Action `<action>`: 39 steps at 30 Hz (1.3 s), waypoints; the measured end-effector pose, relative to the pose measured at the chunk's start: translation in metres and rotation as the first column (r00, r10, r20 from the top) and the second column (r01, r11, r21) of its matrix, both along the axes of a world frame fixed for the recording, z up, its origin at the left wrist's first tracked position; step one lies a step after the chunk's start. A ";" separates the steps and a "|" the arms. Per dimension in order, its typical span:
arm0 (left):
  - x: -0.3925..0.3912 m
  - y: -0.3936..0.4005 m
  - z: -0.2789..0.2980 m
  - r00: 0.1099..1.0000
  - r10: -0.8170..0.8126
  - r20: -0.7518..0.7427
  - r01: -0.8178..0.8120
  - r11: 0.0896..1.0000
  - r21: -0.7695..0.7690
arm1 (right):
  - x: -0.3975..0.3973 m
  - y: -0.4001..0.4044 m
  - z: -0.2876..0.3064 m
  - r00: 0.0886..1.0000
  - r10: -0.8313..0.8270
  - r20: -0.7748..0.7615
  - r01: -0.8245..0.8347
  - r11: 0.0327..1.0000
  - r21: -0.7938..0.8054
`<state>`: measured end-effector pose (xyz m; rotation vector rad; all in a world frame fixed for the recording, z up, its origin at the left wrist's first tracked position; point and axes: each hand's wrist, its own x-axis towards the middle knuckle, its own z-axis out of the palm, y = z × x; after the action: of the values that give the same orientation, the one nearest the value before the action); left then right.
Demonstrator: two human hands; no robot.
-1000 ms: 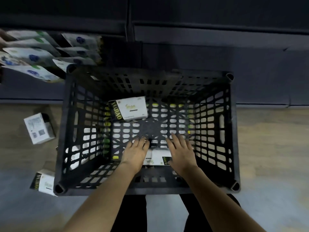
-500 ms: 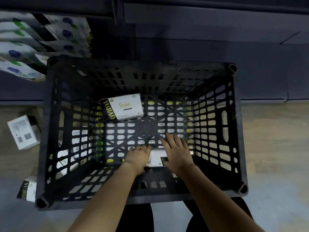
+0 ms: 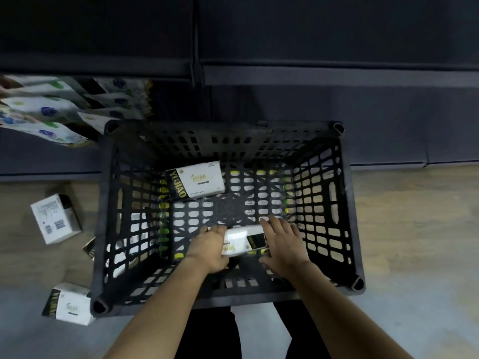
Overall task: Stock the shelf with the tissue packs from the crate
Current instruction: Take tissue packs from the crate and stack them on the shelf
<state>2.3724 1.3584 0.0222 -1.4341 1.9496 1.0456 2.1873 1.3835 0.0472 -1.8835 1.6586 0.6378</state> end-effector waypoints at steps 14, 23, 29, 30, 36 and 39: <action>0.018 -0.001 0.203 0.994 0.099 0.054 -0.084 0.970 -0.227 | 0.004 -0.017 0.191 0.996 -0.065 0.064 0.073 0.990 -0.121; 0.008 -0.026 0.312 0.996 0.082 0.020 -0.072 0.944 -0.321 | -0.007 -0.029 0.291 0.995 -0.007 0.098 0.029 0.974 -0.224; 0.002 -0.069 0.379 0.997 0.072 -0.036 -0.080 0.919 -0.386 | -0.026 -0.055 0.347 0.994 -0.001 0.107 0.041 0.927 -0.372; 0.001 -0.077 0.390 0.996 0.076 -0.048 -0.088 0.919 -0.384 | -0.029 -0.061 0.358 0.995 0.007 0.104 0.035 0.916 -0.399; -0.007 -0.117 0.454 0.993 0.075 -0.090 -0.105 0.912 -0.397 | -0.045 -0.089 0.410 0.996 0.081 0.042 -0.046 0.845 -0.533; -0.011 -0.129 0.482 0.989 0.102 -0.105 -0.134 0.918 -0.374 | -0.049 -0.096 0.430 0.993 0.117 0.000 -0.095 0.807 -0.582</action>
<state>2.3609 1.2290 0.5047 -1.7569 2.2416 0.8153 2.1380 1.2878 0.4774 -2.4063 1.8786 0.1218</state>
